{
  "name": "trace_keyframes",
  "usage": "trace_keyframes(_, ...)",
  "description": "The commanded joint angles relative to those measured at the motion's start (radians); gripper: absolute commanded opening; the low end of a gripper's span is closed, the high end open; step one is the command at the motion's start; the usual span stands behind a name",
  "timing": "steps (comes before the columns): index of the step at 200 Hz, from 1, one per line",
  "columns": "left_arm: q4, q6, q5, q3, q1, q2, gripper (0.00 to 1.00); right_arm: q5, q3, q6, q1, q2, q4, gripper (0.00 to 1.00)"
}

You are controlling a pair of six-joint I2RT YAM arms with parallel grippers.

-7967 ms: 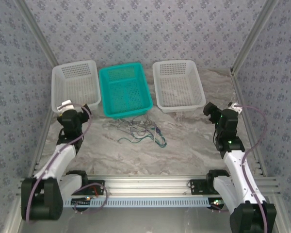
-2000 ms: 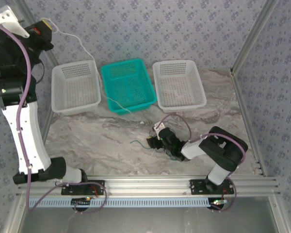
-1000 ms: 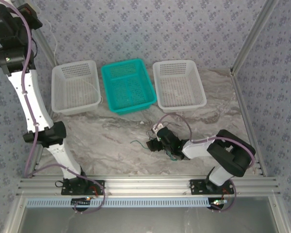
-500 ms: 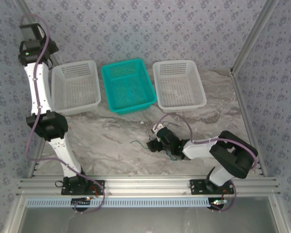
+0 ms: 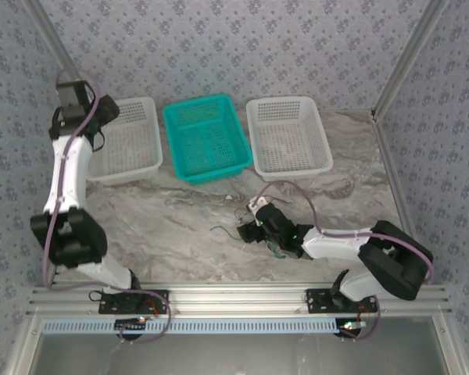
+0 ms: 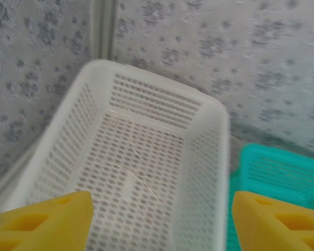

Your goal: Untangle the cables

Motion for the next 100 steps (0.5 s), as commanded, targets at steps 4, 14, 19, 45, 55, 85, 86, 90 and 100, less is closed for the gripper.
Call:
trace_keyframes(4,0.213,-0.089,0.148,-0.205,-0.121,-0.217,0.68,0.044,0.035,0.024,0.007,-0.093,-0.102,0.89)
trace_keyframes(14,0.226,-0.044,0.129,-0.277,-0.204,-0.278,0.67,0.056,0.04,0.027,0.005,-0.135,-0.129,0.91)
trace_keyframes(19,0.226,-0.027,0.116,-0.306,-0.25,-0.302,0.67,0.058,0.043,0.028,0.004,-0.162,-0.14,0.91)
trace_keyframes(45,0.199,0.041,0.123,-0.427,-0.458,-0.366,0.62,0.024,0.048,0.057,-0.041,-0.279,-0.21,0.93)
trace_keyframes(55,0.166,0.064,0.153,-0.46,-0.524,-0.369,0.6,0.006,0.046,0.093,-0.072,-0.316,-0.244,0.93)
trace_keyframes(85,0.102,0.024,0.206,-0.571,-0.707,-0.336,0.53,-0.071,0.025,0.225,-0.226,-0.392,-0.363,0.92)
trace_keyframes(86,0.103,0.021,0.213,-0.577,-0.711,-0.334,0.53,-0.074,0.022,0.227,-0.231,-0.392,-0.365,0.92)
trace_keyframes(90,0.111,0.009,0.234,-0.597,-0.73,-0.323,0.53,-0.088,0.02,0.234,-0.25,-0.397,-0.376,0.92)
trace_keyframes(100,0.134,-0.024,0.268,-0.64,-0.774,-0.293,0.52,-0.112,0.017,0.241,-0.282,-0.395,-0.393,0.91)
